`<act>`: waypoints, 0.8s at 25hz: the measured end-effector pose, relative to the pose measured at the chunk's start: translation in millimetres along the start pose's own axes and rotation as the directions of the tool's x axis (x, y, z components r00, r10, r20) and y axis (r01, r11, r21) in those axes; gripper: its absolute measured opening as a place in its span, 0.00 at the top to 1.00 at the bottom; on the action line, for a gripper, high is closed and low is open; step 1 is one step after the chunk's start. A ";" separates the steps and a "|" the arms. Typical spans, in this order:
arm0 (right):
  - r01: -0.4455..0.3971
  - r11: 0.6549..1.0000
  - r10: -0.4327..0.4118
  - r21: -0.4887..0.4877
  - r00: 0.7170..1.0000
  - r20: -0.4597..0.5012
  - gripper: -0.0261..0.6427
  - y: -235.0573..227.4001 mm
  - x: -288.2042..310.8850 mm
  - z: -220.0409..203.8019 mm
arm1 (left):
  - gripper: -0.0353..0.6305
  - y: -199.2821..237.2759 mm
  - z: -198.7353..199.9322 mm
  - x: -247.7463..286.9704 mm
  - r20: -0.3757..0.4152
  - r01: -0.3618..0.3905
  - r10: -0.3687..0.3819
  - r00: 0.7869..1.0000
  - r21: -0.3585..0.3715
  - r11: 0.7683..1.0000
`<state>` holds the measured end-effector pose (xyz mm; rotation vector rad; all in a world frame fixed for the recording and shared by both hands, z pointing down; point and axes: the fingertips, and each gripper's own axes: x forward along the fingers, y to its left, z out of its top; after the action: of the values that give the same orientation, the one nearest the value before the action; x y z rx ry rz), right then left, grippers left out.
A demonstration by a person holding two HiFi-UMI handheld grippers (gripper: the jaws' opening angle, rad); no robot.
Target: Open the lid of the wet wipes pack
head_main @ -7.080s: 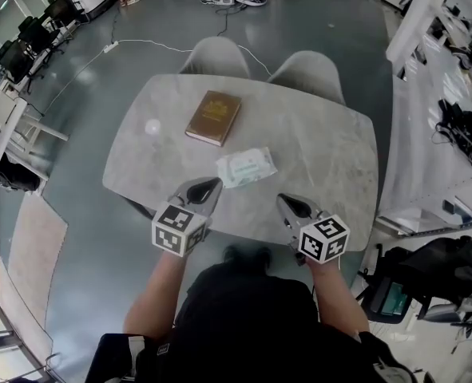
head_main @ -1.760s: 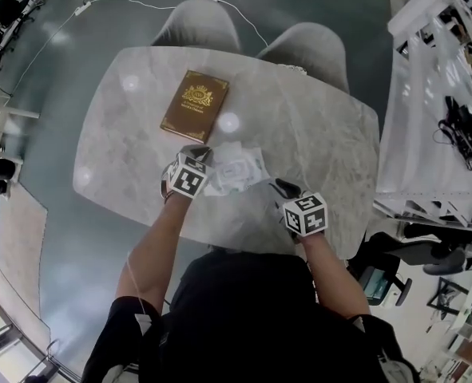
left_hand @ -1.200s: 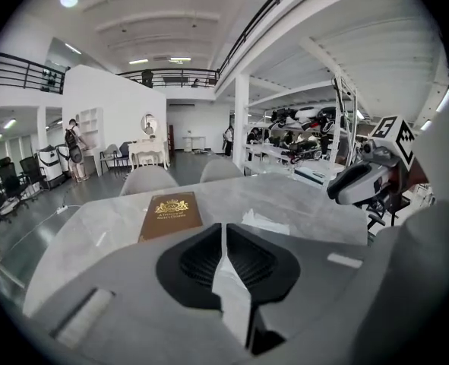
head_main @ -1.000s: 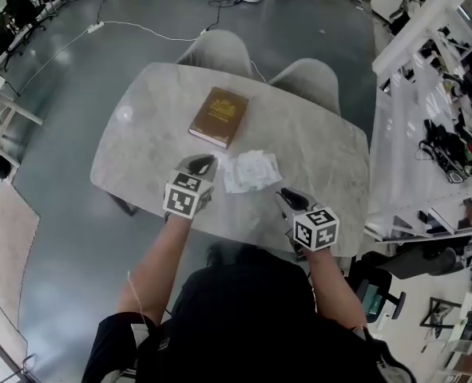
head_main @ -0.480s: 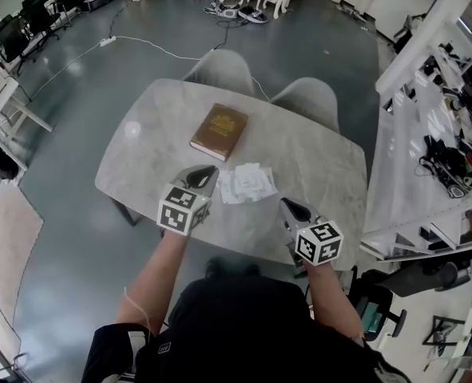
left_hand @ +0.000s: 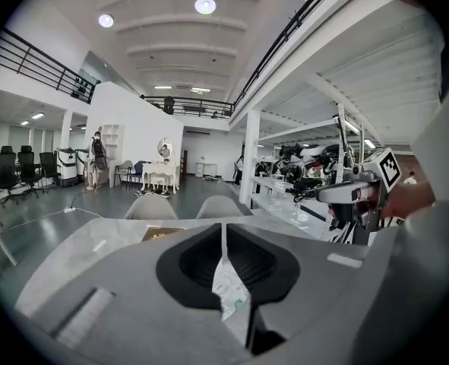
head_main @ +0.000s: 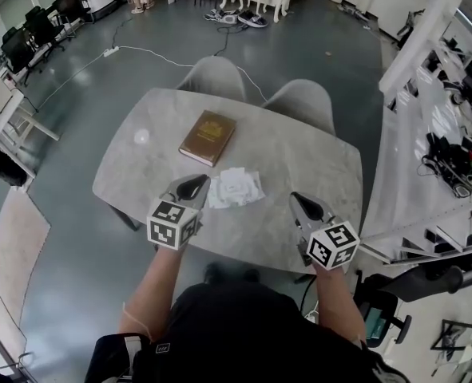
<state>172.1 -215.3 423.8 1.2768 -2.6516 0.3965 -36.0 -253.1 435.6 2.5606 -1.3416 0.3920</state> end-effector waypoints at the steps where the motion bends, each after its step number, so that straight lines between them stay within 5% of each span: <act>1: -0.001 1.000 0.001 -0.010 1.000 0.014 0.96 -2.7 -2.3 5.1 | 0.90 -2.4 1.1 -0.2 0.000 -0.004 0.004 1.000 0.003 1.000; 9: 0.019 0.997 -0.012 -0.073 0.995 0.098 0.96 -14.4 -15.9 30.9 | 0.90 -14.4 25.5 11.1 0.023 -0.018 0.017 1.000 0.036 0.999; 20: -0.005 0.997 0.012 -0.078 0.995 0.094 0.96 -12.3 -1.0 30.6 | 0.90 -10.3 33.7 19.9 0.044 -0.036 0.034 0.998 0.047 0.998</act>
<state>181.1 -231.4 396.4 1.2922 -2.7215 0.2366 -12.2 -273.3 409.8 2.6017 -1.4105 0.3823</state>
